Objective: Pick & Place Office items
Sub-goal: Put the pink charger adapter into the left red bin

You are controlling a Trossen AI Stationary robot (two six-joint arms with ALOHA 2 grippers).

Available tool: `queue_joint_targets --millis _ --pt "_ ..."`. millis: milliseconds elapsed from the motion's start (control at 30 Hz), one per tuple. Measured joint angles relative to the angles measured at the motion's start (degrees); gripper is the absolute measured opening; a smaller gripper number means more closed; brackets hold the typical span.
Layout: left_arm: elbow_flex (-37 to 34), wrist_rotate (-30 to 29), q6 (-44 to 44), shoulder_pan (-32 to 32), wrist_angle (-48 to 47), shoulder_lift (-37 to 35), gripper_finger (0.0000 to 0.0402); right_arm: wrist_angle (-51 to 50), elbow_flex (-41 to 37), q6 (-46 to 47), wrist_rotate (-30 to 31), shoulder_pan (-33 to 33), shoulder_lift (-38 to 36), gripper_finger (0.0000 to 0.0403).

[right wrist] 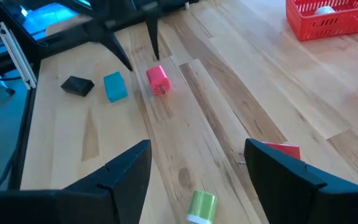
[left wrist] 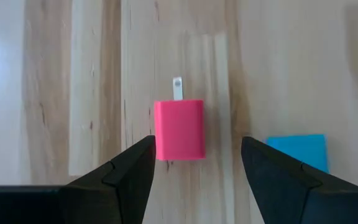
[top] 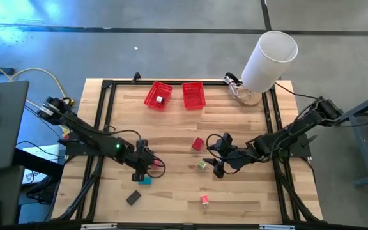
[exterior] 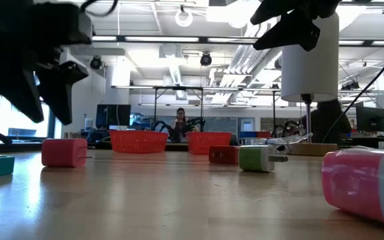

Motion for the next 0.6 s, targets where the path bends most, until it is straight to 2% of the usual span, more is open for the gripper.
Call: queue_joint_targets --millis 233,600 --pt "0.0 -2.9 -0.2 0.1 4.2 5.3 0.023 0.4 0.0 0.0 0.0 0.0 0.1 0.0247" --pt "0.1 -2.8 -0.4 0.1 5.1 11.2 0.023 3.8 0.0 -0.4 -0.2 -0.2 4.8 0.0247"
